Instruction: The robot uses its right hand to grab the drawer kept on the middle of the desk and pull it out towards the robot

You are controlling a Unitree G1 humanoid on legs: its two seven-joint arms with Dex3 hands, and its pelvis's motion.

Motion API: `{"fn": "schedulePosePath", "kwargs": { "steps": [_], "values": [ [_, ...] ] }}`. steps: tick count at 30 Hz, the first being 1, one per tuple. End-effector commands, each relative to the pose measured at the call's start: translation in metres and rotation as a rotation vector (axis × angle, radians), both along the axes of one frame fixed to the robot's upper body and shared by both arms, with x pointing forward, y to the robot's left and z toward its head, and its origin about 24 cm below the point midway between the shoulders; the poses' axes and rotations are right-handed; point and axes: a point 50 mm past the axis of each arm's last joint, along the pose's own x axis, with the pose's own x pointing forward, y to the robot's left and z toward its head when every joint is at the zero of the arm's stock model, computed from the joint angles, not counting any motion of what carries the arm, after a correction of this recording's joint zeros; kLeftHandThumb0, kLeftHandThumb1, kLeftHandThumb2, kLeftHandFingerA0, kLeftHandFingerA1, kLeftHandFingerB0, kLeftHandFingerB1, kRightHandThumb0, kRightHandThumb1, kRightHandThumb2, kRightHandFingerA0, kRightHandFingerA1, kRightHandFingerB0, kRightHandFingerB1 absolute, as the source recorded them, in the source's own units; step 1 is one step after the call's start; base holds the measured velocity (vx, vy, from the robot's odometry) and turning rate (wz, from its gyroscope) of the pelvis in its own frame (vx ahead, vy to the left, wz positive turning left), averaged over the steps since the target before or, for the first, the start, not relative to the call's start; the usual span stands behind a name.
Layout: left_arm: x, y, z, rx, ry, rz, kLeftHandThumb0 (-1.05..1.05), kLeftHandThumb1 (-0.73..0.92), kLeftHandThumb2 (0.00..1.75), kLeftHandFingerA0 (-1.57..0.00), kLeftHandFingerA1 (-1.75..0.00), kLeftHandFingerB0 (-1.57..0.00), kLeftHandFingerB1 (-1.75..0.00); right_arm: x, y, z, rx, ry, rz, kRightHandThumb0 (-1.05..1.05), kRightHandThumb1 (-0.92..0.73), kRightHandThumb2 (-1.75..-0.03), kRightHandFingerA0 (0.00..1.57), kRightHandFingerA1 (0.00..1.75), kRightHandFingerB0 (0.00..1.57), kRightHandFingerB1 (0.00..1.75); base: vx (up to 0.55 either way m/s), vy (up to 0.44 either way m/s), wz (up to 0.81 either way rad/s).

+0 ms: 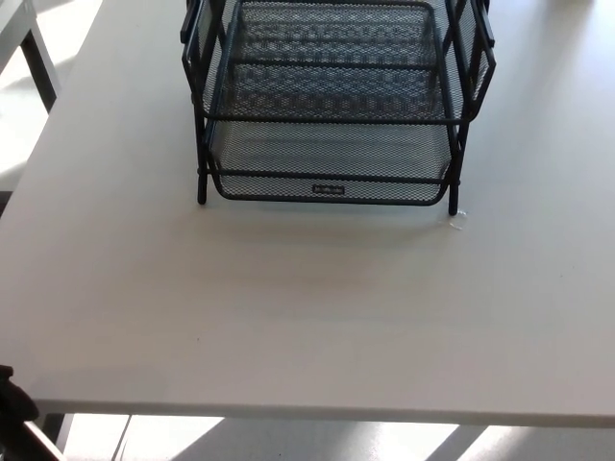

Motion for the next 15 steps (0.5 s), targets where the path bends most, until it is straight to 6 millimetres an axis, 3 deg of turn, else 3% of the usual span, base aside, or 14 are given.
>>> {"fn": "schedulePosePath", "kwargs": {
  "steps": [1,6,12,13,14,15],
  "values": [
    [0.0,0.001,0.0,0.023,-0.002,-0.01,-0.28,0.55,0.57,-0.79,-0.85,-0.8,-0.55,-0.005,-0.004,-0.009,0.04,0.04,-0.044,-0.58,-0.59,-0.58,0.29,0.73,0.39,0.32,0.0,0.0,0.0],
    [0.0,0.002,0.0,0.021,0.004,-0.008,-0.28,0.56,0.57,-0.78,-0.85,-0.8,-0.56,-0.008,-0.001,-0.03,0.16,0.128,-0.063,-0.6,-0.6,-0.58,0.27,0.71,0.35,0.31,0.0,0.0,0.0],
    [-0.001,0.001,-0.002,0.009,0.006,-0.007,-0.28,0.55,0.57,-0.78,-0.85,-0.8,-0.55,-0.01,0.003,-0.041,0.223,0.166,-0.072,-0.58,-0.57,-0.58,0.39,0.76,0.39,0.33,0.0,0.0,0.0],
    [-0.001,0.001,-0.002,0.016,0.012,-0.008,-0.29,0.57,0.57,-0.77,-0.85,-0.79,-0.55,-0.01,0.003,-0.044,0.232,0.172,-0.072,-0.67,-0.47,-0.82,0.45,0.76,0.34,0.45,0.0,0.0,0.0],
    [-0.001,0.001,-0.002,0.017,0.01,-0.009,-0.29,0.57,0.57,-0.78,-0.83,-0.8,-0.54,-0.011,0.003,-0.048,0.261,0.187,-0.075,-0.6,-0.58,-0.58,0.42,0.79,0.4,0.33,0.0,0.0,0.0],
    [-0.001,0.001,-0.002,0.016,0.007,-0.009,-0.29,0.56,0.56,-0.78,-0.84,-0.8,-0.54,-0.011,0.006,-0.049,0.27,0.206,-0.064,-0.65,-0.48,-0.87,0.47,0.79,0.31,0.46,0.0,0.0,0.0]
  ]
}}
